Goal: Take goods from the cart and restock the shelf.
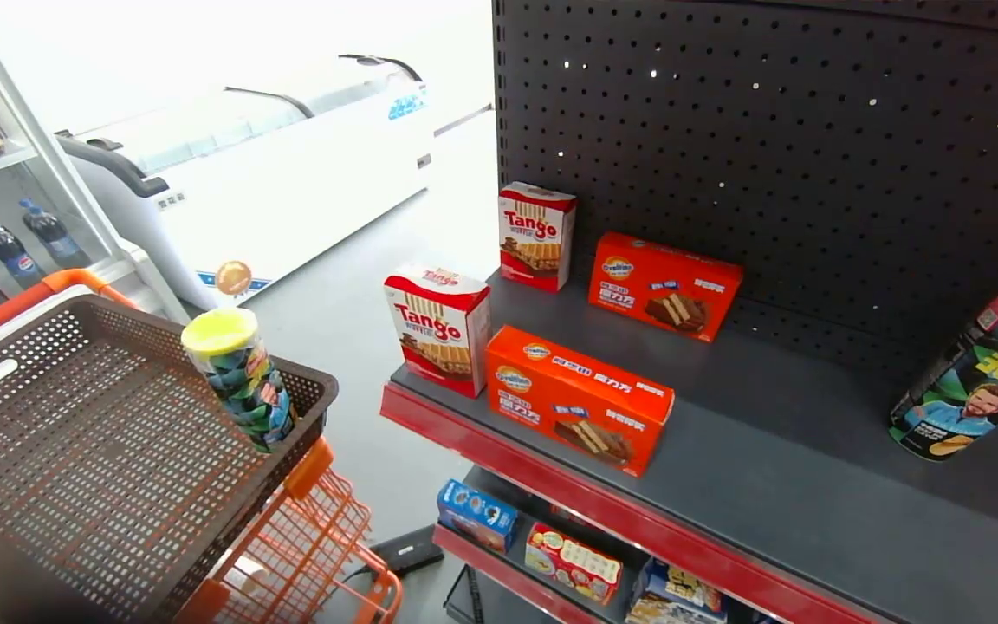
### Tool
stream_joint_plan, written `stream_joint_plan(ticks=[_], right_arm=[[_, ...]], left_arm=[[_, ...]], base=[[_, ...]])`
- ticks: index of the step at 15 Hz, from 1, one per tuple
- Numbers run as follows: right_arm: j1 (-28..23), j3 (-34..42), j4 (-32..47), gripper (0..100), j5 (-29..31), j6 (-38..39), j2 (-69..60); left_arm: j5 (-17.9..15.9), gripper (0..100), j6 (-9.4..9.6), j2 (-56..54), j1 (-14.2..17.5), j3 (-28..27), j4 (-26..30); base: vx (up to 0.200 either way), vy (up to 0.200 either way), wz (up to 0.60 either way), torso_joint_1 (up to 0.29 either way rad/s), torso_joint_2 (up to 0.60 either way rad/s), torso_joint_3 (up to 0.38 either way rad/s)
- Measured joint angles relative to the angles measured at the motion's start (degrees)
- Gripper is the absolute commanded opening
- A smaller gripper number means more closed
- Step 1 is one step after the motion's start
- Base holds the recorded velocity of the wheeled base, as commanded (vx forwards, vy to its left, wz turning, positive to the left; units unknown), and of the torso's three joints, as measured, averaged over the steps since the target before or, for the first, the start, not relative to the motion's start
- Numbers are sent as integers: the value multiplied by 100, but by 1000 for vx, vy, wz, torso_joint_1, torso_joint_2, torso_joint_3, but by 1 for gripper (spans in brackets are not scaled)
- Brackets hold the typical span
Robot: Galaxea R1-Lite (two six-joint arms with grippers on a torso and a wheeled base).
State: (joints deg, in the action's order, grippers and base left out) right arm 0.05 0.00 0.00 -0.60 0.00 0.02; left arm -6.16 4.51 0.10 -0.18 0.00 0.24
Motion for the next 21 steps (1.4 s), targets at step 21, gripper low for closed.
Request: stream_joint_plan(ticks=[21], right_arm=[[5, 0, -2, 100, -9, 0, 0]], left_arm=[[1089, 100, -288, 6840, 399, -1738, -4020]], base=[[0, 0, 0, 0, 0, 0]])
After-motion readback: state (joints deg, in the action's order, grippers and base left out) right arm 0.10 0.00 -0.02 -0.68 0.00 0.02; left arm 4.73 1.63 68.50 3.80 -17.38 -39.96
